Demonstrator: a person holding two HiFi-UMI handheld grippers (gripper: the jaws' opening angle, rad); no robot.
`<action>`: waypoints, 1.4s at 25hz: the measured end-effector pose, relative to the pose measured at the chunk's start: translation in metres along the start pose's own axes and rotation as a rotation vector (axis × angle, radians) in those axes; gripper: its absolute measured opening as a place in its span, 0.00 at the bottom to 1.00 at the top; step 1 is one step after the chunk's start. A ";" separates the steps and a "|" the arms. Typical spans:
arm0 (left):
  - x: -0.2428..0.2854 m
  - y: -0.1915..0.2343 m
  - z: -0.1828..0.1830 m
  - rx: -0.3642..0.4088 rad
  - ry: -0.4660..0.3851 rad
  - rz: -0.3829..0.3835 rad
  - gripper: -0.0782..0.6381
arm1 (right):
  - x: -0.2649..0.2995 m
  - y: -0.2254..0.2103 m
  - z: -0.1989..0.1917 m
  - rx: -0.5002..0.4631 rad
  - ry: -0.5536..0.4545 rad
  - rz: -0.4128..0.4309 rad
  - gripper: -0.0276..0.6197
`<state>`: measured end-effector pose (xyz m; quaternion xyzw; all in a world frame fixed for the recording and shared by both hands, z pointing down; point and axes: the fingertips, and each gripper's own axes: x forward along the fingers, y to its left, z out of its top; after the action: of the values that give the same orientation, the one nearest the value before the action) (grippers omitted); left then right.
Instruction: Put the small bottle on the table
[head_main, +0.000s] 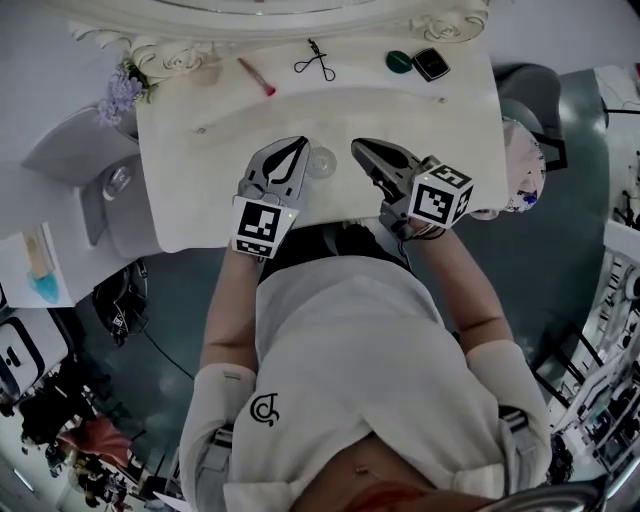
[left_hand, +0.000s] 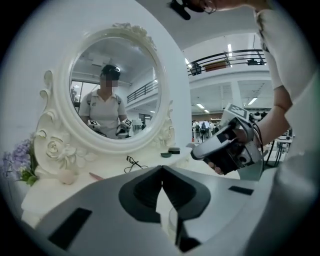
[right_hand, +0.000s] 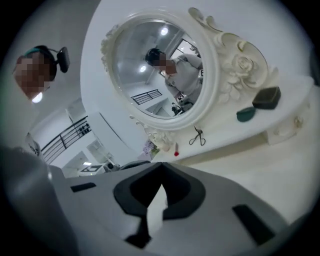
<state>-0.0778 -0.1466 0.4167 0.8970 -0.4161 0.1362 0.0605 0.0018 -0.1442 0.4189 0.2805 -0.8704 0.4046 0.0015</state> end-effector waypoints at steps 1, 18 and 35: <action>-0.003 0.004 0.008 -0.001 -0.013 0.016 0.13 | -0.001 0.004 0.006 -0.050 -0.010 -0.010 0.05; -0.068 0.060 0.105 0.043 -0.203 0.233 0.13 | -0.016 0.072 0.089 -0.693 -0.255 -0.185 0.05; -0.073 0.070 0.115 0.040 -0.186 0.232 0.13 | -0.007 0.070 0.104 -0.778 -0.278 -0.196 0.05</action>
<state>-0.1545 -0.1639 0.2852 0.8527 -0.5180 0.0668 -0.0122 -0.0033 -0.1785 0.2983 0.3925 -0.9193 0.0019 0.0282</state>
